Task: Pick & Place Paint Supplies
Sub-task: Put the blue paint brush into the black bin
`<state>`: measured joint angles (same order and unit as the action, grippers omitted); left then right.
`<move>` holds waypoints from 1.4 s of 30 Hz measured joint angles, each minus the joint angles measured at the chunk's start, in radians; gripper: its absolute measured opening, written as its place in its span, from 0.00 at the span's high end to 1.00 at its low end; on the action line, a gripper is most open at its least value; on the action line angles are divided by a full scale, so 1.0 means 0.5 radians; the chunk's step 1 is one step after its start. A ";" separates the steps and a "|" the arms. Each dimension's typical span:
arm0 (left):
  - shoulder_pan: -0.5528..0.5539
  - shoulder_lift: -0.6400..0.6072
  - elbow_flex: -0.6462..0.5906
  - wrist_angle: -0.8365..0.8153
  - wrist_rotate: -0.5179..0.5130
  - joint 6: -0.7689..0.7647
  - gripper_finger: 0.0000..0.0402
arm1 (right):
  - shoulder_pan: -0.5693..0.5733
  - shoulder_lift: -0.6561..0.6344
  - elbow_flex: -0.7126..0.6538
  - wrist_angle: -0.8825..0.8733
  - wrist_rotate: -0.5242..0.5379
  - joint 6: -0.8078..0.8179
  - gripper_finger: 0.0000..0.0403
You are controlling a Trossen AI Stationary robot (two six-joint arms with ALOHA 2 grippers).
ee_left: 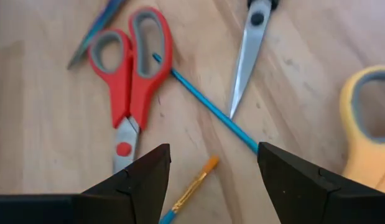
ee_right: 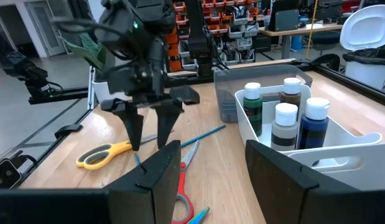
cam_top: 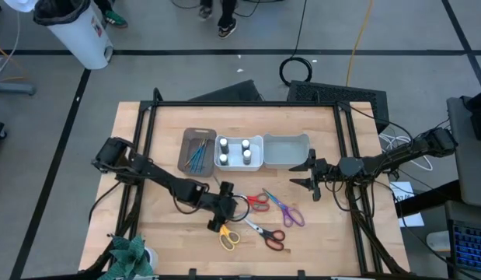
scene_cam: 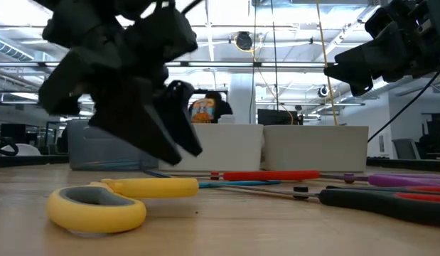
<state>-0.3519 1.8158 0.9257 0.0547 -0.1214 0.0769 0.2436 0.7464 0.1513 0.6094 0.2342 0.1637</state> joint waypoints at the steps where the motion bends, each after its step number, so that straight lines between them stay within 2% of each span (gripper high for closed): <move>1: 0.001 0.019 0.000 0.003 0.009 0.004 0.38 | 0.000 0.000 0.000 0.000 0.000 0.000 0.58; 12: 0.027 0.137 0.003 0.058 -0.003 -0.014 0.40 | 0.000 0.000 0.000 0.003 0.000 0.000 0.58; 20: 0.064 0.142 0.003 0.056 0.085 -0.032 0.63 | 0.001 0.000 0.000 0.001 0.000 0.000 0.58; 28: 0.067 0.145 0.002 0.058 0.069 -0.022 0.83 | 0.000 0.000 0.000 0.000 0.000 -0.001 0.58; 37: 0.109 0.148 -0.003 0.121 0.055 -0.070 0.99 | 0.001 0.000 0.000 0.000 0.000 -0.001 0.58; 42: 0.135 0.153 -0.008 0.343 -0.011 -0.200 0.98 | 0.000 0.000 0.000 0.000 0.000 0.000 0.58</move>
<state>-0.2844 1.8925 0.9219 0.2260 -0.1270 -0.0232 0.2437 0.7464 0.1514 0.6094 0.2342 0.1636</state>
